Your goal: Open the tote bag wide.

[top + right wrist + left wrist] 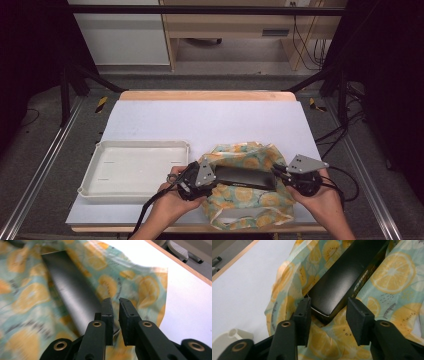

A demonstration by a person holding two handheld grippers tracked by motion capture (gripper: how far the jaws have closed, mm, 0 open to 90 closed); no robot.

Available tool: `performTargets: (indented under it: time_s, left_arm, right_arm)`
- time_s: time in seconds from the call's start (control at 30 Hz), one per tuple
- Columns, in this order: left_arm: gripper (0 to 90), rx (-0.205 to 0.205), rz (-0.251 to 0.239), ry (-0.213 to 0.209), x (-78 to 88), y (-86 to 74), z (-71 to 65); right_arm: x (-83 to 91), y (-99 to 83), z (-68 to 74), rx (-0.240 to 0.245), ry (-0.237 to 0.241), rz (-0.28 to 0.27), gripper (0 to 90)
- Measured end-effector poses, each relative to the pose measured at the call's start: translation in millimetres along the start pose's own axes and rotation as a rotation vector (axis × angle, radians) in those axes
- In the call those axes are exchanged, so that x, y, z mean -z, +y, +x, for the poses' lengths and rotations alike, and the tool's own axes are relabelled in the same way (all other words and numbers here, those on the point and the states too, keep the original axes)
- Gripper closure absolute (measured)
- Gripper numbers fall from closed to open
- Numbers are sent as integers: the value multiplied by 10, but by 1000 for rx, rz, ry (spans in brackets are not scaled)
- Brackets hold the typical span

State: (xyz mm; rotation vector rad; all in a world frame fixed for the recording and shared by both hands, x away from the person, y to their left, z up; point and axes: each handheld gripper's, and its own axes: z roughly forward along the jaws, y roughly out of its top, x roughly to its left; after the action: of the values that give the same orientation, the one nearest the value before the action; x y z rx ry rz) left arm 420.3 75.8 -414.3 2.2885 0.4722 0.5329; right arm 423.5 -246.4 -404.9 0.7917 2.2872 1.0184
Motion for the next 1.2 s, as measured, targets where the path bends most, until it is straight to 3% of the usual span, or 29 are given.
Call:
performTargets:
  time_s: [0.17,0.3,0.67,0.93,1.2]
  left_arm:
    - [515,1,32,1,-72,-88,-5]
    - [513,10,55,-1,-147,-132,6]
    - [485,12,124,0,-328,-208,-9]
    - [488,21,142,3,-389,-261,-28]
    - [676,47,122,1,-376,-305,6]
  right_arm:
    - [-113,-35,-88,4,-13,52,841]
    - [-162,-139,-179,-33,-26,88,839]
    - [-304,-435,-303,-112,-16,119,839]
    - [-415,-538,-356,-127,-3,141,861]
    - [-478,-610,-385,-138,10,152,900]
